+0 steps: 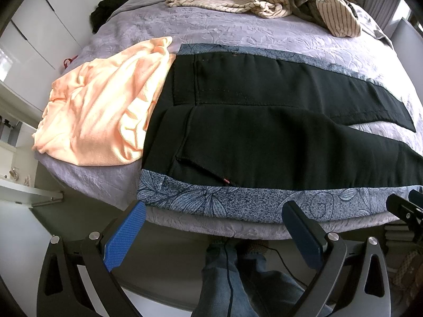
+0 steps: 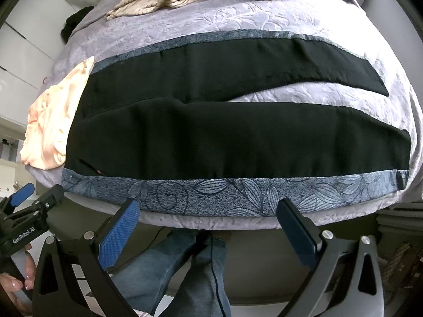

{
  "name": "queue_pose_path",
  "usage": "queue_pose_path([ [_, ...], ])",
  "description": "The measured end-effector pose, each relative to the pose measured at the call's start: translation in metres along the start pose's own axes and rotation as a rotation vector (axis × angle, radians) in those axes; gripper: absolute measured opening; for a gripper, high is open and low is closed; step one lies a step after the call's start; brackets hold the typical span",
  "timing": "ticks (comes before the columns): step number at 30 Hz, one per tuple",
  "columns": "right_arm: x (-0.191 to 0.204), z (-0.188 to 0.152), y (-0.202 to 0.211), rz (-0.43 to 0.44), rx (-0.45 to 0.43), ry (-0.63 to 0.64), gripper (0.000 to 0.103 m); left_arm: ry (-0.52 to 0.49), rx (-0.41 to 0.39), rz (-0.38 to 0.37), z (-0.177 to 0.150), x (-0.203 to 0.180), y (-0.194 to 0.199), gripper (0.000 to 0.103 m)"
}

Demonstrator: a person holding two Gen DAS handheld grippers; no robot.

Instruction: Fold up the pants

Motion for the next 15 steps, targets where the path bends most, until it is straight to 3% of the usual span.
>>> queue_pose_path([
  [15,-0.0007,0.0034,-0.0027,-0.005,0.008,0.016,0.103,-0.001,0.005,0.002,0.0016,-0.0018,-0.0013,0.103],
])
Point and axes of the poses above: each gripper's, at about its wrist camera, not at the fingertips, and y roughly against the way its jaws point, x to its left, z to its top, the point moved 6 cm from there along -y, roughly the way its jaws point, and after that the axes turned 2 degrees about -x, right-handed, at the moved point
